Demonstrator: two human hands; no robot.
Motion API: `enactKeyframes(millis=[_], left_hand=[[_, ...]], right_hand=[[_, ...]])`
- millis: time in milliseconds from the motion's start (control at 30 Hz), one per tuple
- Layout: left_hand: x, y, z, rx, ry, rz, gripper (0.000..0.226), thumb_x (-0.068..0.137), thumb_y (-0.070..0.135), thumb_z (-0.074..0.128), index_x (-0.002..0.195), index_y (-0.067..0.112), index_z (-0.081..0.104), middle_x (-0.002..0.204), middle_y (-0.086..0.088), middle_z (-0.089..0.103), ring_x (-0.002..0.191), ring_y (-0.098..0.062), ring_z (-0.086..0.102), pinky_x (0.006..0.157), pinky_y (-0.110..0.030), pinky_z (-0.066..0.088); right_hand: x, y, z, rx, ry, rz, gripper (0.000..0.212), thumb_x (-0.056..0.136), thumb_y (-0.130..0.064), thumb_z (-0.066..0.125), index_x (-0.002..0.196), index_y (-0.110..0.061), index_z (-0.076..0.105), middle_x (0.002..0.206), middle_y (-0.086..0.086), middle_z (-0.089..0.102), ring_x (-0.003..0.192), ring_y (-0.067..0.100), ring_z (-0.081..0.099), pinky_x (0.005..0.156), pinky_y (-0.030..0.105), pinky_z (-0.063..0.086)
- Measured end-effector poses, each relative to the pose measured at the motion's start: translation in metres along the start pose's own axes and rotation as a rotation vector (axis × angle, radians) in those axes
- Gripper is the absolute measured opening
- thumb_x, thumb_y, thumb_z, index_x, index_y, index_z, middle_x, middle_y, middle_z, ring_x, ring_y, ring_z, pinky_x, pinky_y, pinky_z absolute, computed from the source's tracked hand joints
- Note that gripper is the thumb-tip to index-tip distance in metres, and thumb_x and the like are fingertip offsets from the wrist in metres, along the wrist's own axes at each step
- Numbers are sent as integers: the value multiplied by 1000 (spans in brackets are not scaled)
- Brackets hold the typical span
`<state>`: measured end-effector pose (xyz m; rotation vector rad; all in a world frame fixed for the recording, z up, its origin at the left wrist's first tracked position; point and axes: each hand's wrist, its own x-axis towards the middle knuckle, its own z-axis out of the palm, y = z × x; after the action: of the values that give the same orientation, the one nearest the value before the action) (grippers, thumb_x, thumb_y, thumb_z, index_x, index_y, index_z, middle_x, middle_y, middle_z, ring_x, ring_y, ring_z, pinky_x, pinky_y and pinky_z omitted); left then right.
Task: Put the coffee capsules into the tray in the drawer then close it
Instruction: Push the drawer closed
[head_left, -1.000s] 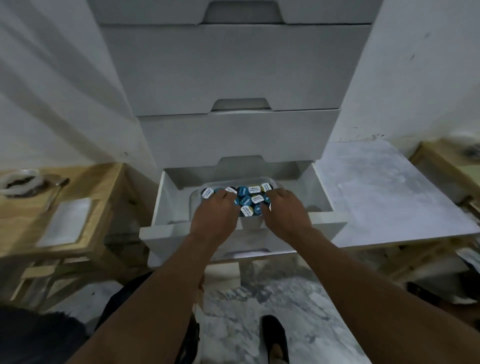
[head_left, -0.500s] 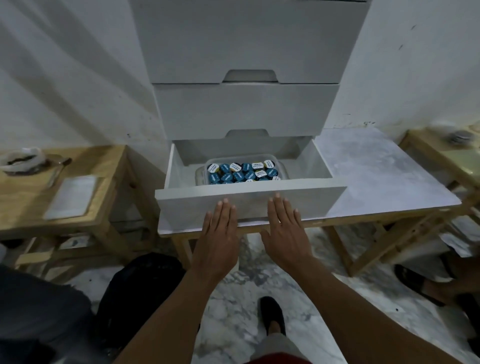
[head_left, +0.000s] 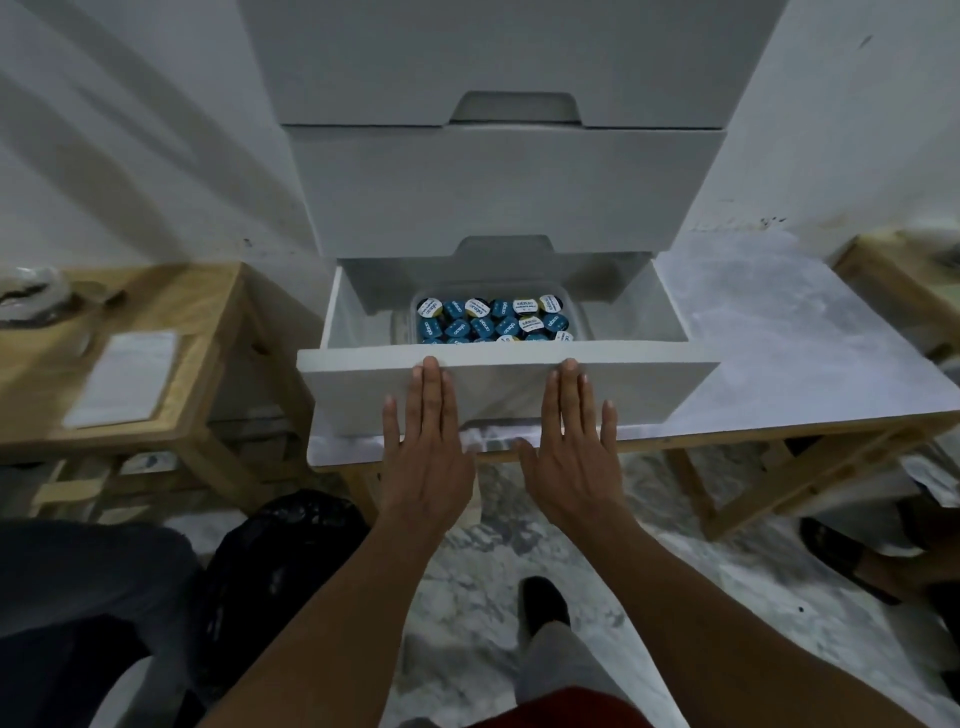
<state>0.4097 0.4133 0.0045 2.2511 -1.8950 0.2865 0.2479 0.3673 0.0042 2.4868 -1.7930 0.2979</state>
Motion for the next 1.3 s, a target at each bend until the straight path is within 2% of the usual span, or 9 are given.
enactKeyframes(millis=[133, 267, 367, 500, 600, 767, 933, 1067, 1300], left_hand=[[27, -3, 0, 18, 2, -16, 97, 84, 44, 54, 147, 1, -5, 156, -17, -11, 145, -28, -9, 114, -50, -1], [52, -4, 1, 16, 3, -33, 96, 84, 46, 53, 148, 2, -3, 157, -15, -9, 145, -27, -7, 114, -51, -2], [70, -5, 5, 8, -10, -42, 96, 84, 46, 53, 148, 3, -5, 157, -13, -13, 145, -25, -12, 113, -52, -3], [93, -5, 10, 5, 1, -52, 93, 86, 48, 51, 149, 4, -1, 158, -13, -8, 144, -25, -10, 113, -53, 1], [109, -6, 15, -8, 18, -58, 90, 88, 54, 44, 149, 4, 0, 158, -13, -6, 145, -25, -9, 114, -54, 3], [133, -6, 19, -27, 38, -70, 87, 89, 64, 24, 149, 6, 1, 158, -12, -3, 145, -25, -7, 115, -54, 3], [150, -8, 25, -37, 35, -77, 87, 89, 66, 18, 149, 6, -1, 158, -11, -4, 145, -25, -7, 115, -54, 3], [157, -8, 30, -33, 38, -95, 87, 89, 67, 18, 149, 7, -3, 158, -10, -7, 144, -24, -10, 115, -51, -1], [160, -12, 37, -104, 31, -94, 84, 91, 63, 19, 148, 9, -12, 156, -6, -20, 144, -22, -16, 117, -45, 2]], right_hand=[[27, 0, 2, 20, 19, -3, 86, 93, -54, 39, 148, -10, -10, 157, 8, -16, 145, 25, -7, 115, 48, 2], [55, -2, 1, 45, 36, 9, 87, 91, -54, 45, 149, -8, -1, 158, 10, -6, 146, 28, 2, 115, 48, 8], [75, 1, 2, 95, 9, -10, 86, 94, -50, 43, 149, -10, -10, 156, 9, -18, 146, 27, -8, 117, 47, 4], [99, 7, 5, 139, -11, -49, 86, 95, -52, 36, 145, -14, -23, 153, 6, -27, 145, 27, -15, 118, 45, 0], [117, 11, 8, 167, -9, -72, 83, 96, -55, 30, 146, -14, -21, 155, 6, -27, 145, 26, -16, 117, 43, -3], [142, 15, 15, 210, -3, -97, 81, 88, -65, 6, 147, -16, -20, 155, 4, -27, 145, 24, -17, 117, 42, -3], [161, 18, 20, 222, 10, -114, 82, 90, -64, 13, 148, -15, -17, 156, 4, -24, 145, 24, -15, 116, 41, -4], [169, 19, 23, 242, 16, -127, 83, 95, -57, 31, 148, -13, -15, 156, 3, -25, 145, 24, -16, 116, 42, -4], [180, 24, 27, 277, -6, -168, 82, 97, -52, 33, 147, -15, -20, 154, 0, -29, 145, 23, -19, 116, 42, -4]])
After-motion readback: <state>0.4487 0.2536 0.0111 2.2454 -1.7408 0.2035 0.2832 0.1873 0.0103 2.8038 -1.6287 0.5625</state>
